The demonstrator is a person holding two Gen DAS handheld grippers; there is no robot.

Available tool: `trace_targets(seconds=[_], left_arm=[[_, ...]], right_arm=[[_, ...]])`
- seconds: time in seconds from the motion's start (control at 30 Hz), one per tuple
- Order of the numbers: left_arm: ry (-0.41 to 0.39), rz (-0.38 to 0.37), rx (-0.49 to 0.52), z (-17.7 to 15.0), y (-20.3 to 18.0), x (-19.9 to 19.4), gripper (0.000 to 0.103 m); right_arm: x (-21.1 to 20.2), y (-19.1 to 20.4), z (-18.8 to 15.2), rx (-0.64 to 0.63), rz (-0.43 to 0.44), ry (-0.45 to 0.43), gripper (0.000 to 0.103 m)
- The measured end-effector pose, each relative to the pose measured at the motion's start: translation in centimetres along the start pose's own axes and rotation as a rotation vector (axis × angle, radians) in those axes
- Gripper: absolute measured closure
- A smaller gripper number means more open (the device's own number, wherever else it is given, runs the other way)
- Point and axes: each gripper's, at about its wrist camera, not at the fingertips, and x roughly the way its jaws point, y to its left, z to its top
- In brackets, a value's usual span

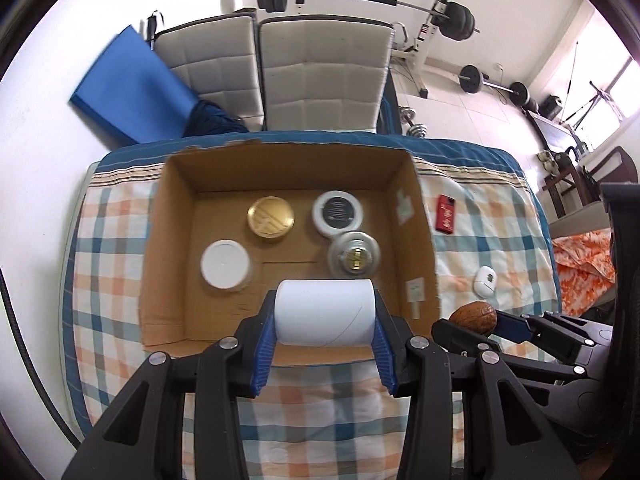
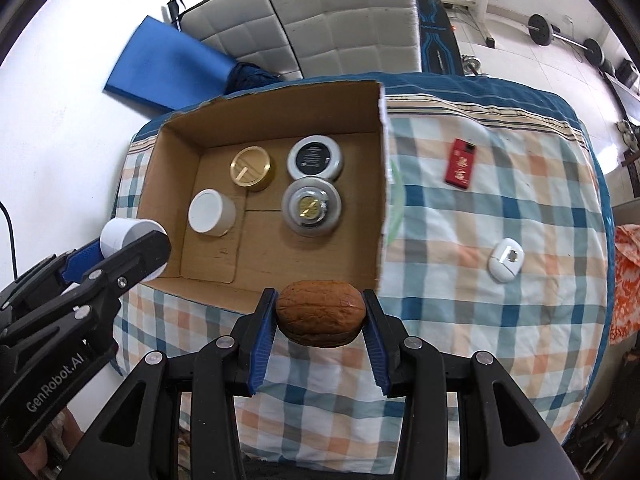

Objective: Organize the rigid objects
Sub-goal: 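Carry the white cylinder and walnut over the box with both tools, then open both tools to drop the cylinder and walnut into the box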

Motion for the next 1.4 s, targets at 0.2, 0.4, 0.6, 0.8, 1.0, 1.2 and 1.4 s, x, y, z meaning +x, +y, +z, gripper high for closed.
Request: trace_targets(seconds=[0.2, 0.4, 0.6, 0.8, 1.0, 1.2, 1.4], left_arm=[[0.024, 0.002, -0.015, 0.0, 2.7, 1.2, 0.064], [0.108, -0.003, -0.042, -0.4, 5.0, 5.9, 0.064], [0.239, -0.044, -0.089, -1.1, 7.2, 11.9, 0.064], [0.361, -0.134, -0.168, -1.3, 8.8, 16.6, 0.064], [0.427, -0.137, -0.158, -1.6, 9.0, 18.7, 0.064], [0.448, -0.119, -0.162, -1.7, 9.2, 18.6, 0.058], [0.417, -0.08, -0.186, -1.7, 10.1, 17.0, 0.034]], right_arm=[[2.1, 1.8, 0.4, 0.001, 0.001, 0.025, 0.06], [6.8, 1.9, 1.1, 0.035, -0.013, 0.072, 0.06], [12.5, 1.0, 1.8, 0.092, -0.023, 0.136, 0.059], [16.2, 0.7, 2.6, 0.119, -0.024, 0.18, 0.059], [18.3, 0.6, 2.9, 0.136, -0.038, 0.225, 0.058], [19.0, 0.4, 3.0, 0.134, -0.058, 0.258, 0.055], [18.5, 0.3, 2.6, 0.116, -0.077, 0.275, 0.043]])
